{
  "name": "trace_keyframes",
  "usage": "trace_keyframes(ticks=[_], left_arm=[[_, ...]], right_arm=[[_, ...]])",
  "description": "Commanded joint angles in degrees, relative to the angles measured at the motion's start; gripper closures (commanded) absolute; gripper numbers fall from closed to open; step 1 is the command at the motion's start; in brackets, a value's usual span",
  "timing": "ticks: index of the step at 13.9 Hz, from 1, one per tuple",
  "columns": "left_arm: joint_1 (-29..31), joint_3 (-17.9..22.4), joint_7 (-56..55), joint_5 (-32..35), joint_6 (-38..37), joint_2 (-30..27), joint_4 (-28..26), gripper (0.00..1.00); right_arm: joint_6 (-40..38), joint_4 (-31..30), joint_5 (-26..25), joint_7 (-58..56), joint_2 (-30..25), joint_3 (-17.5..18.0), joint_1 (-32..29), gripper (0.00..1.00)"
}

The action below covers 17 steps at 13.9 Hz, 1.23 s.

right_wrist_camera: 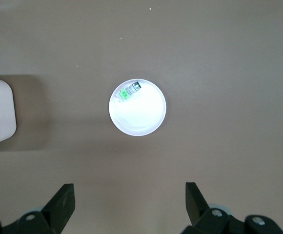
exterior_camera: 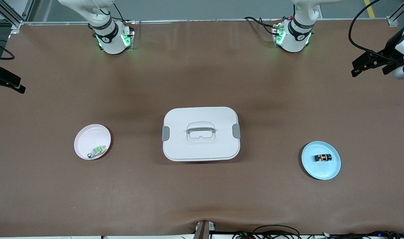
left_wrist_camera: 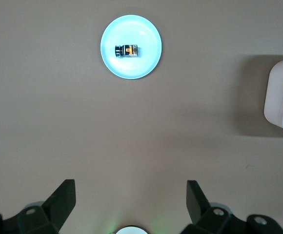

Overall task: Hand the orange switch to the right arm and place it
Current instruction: 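Move the left gripper down over the black-orange switch on the blue plate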

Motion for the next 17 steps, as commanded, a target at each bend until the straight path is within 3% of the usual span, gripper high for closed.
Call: trace_keyframes(ticks=[1, 6, 9, 12, 17], left_arm=[[0.22, -0.04, 0.65, -0.35, -1.08, 0.41, 1.29, 0.0], [0.57, 0.05, 0.83, -0.44, -1.16, 1.45, 1.55, 0.0], [1.01, 1.19, 0.83, -0.26, -1.16, 5.84, 5.67, 0.0], [1.45, 1.54, 0.74, -0.17, -0.29, 9.45, 5.86, 0.0], [2.59, 1.54, 0.83, -0.09, 9.01, 18.14, 5.42, 0.0]], right_arm=[[0.33, -1.39, -0.87, 0.98, -1.37, -0.5, 0.61, 0.0], [0.07, -1.39, -0.78, 1.33, -1.37, -0.51, 0.35, 0.0], [0.68, -1.39, -0.7, 1.24, -1.29, -0.59, 0.26, 0.0], [0.77, -0.95, -0.78, 1.24, -1.11, -0.68, 0.26, 0.0], [0.69, -0.95, -0.7, 1.33, -1.02, -0.77, 0.17, 0.0]])
